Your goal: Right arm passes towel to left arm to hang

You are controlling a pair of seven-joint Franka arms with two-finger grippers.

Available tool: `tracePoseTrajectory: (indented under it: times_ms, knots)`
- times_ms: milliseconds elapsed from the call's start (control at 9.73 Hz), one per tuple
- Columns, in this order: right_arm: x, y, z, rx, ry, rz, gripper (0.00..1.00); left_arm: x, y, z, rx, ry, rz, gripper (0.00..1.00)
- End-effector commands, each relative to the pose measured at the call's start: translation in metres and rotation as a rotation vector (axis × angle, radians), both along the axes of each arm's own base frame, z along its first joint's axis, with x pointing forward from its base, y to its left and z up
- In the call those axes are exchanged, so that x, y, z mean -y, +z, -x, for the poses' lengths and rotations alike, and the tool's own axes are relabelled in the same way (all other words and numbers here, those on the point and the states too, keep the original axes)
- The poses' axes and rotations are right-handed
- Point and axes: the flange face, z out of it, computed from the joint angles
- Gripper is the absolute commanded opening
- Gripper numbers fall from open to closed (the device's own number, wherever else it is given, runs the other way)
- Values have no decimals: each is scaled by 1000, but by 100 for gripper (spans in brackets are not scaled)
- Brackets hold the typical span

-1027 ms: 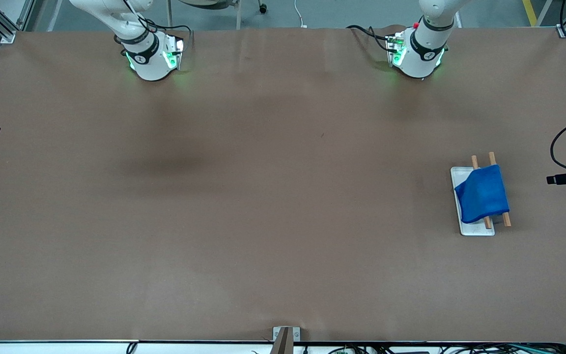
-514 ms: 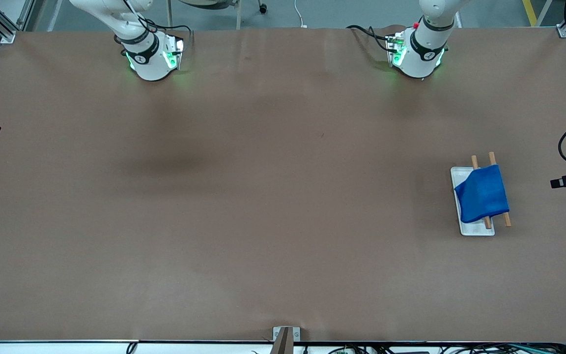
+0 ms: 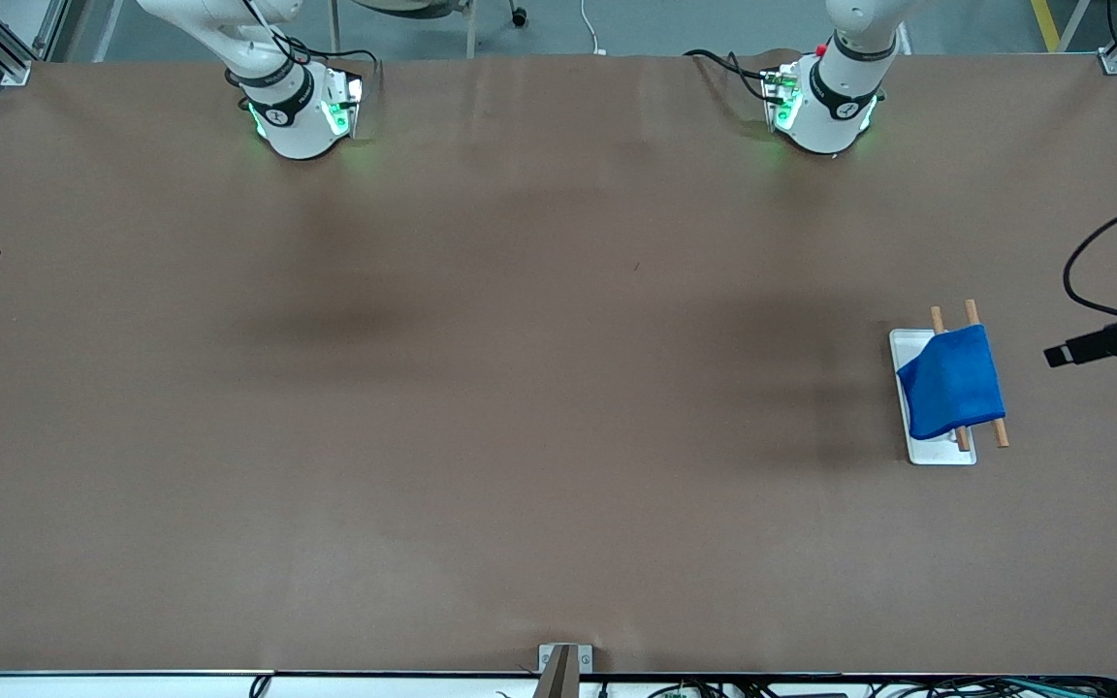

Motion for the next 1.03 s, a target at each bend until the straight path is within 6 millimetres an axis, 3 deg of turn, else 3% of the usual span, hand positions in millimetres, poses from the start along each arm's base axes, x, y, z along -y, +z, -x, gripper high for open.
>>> tracePoseTrajectory:
  times_ms: [0, 205, 411, 514, 925]
  knots:
    - [4, 1, 4, 2, -1, 6, 100, 41, 27, 21, -5, 21, -55, 100]
    - [4, 3, 2, 23, 0, 10, 100, 79, 48, 35, 5, -1, -71, 100]
    - [3, 3, 2, 20, 2, 9, 100, 95, 74, 51, 58, -53, -107, 100]
    - [5, 3, 2, 20, -1, 9, 100, 113, 70, 56, 56, -117, -125, 100]
    - [5, 3, 2, 17, -3, 9, 100, 119, 72, 95, 49, -224, -178, 100]
